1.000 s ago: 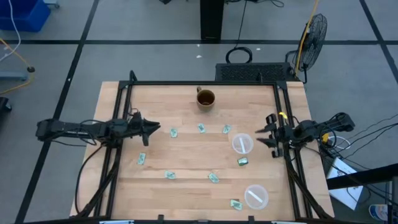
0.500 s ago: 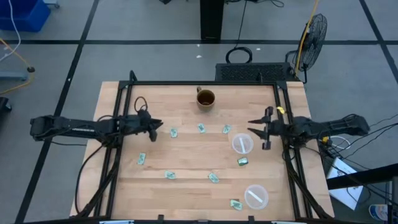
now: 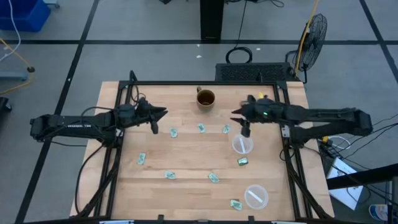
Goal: Pick and place items into bin
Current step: Put the stevia packet into the top transparent bin
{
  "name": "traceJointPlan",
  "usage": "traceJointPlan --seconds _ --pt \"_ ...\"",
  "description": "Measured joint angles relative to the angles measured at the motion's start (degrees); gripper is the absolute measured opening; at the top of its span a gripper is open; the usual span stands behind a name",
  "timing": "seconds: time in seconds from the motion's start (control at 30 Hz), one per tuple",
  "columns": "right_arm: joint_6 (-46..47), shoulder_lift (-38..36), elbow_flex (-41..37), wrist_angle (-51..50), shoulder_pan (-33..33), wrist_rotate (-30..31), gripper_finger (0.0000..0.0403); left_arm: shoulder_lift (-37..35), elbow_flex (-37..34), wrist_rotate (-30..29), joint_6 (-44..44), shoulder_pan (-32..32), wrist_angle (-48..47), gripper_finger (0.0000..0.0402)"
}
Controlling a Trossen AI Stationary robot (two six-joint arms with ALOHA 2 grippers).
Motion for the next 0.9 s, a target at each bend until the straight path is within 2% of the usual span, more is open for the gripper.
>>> traceJointPlan --seconds 0.23,0.4,0.73,0.9 --pt "10.40 12.36 4.44 -3.73 -4.06 -1.47 0.0125 0.11 0.22 0.00 -0.09 0.00 -0.59 0.0086" --pt "9.76 18.58 4.44 -5.47 -6.00 -4.46 0.0125 0.11 0.22 -0.04 -1.93 0.00 -0.59 0.0086" --pt "10.25 29.83 4.53 -2.65 -7.04 -4.46 0.0125 0.11 0.24 -0.03 -3.30 -0.02 -2.20 0.0086" --pt "10.15 32.60 4.53 -2.45 -7.06 -4.39 0.0125 0.11 0.24 -0.04 -3.30 -0.02 -3.61 0.0086"
